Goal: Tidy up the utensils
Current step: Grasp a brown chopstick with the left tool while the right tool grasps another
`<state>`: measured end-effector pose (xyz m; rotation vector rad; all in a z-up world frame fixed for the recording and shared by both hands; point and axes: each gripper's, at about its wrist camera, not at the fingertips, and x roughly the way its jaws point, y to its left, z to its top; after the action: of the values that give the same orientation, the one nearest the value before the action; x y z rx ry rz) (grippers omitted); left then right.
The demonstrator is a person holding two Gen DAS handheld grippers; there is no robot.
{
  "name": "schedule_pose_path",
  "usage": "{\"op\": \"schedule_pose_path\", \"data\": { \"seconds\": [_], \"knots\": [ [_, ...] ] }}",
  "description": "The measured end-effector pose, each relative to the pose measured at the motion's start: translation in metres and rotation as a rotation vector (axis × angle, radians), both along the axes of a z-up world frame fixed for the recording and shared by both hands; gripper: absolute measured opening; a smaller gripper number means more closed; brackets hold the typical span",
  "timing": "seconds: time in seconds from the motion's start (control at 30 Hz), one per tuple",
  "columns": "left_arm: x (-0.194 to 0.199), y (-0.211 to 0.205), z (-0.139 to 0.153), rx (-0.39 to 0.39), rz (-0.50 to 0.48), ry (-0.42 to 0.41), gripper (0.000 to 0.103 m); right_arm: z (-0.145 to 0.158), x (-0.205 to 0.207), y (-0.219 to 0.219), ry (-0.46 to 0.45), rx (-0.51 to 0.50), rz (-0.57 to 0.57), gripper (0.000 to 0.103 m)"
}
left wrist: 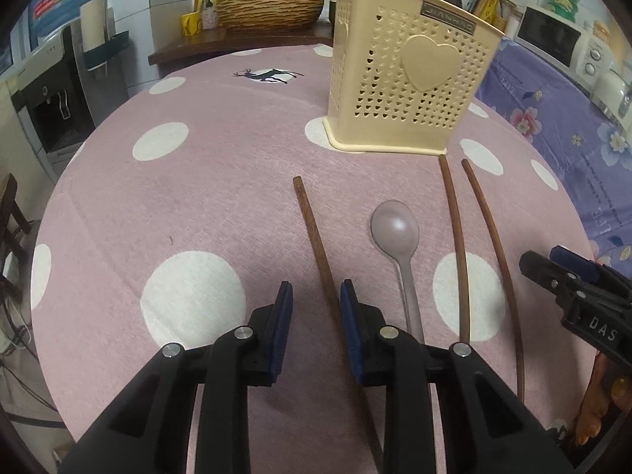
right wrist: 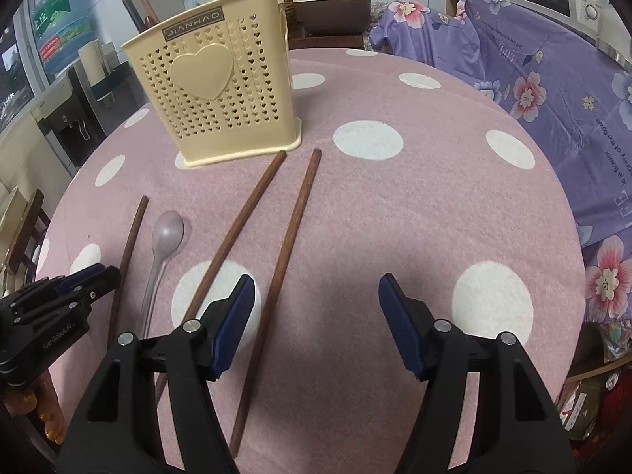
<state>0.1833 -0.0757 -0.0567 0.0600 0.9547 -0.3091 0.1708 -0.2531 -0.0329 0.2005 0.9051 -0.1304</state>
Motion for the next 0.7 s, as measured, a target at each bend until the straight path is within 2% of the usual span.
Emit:
{"op": "schedule_pose_path", "data": {
  "seconds": [0.3, 0.53, 0.7],
  "knots": [
    [0.027, -0.006, -0.003, -0.007, 0.034, 0.025, 0.027, 0.003, 0.047, 0.003, -0.009, -0.005, 0.004, 0.042],
    [0.036, -0.014, -0.003, -0.01, 0.053, 0.015, 0.026, -0.011, 0.071, 0.003, 0.032, -0.006, -0.033, 0.028],
    [0.041, -0.014, -0.004, -0.01, 0.075, 0.005, 0.014, -0.016, 0.08, 0.0, 0.029, -0.006, -0.039, 0.016]
  ]
}}
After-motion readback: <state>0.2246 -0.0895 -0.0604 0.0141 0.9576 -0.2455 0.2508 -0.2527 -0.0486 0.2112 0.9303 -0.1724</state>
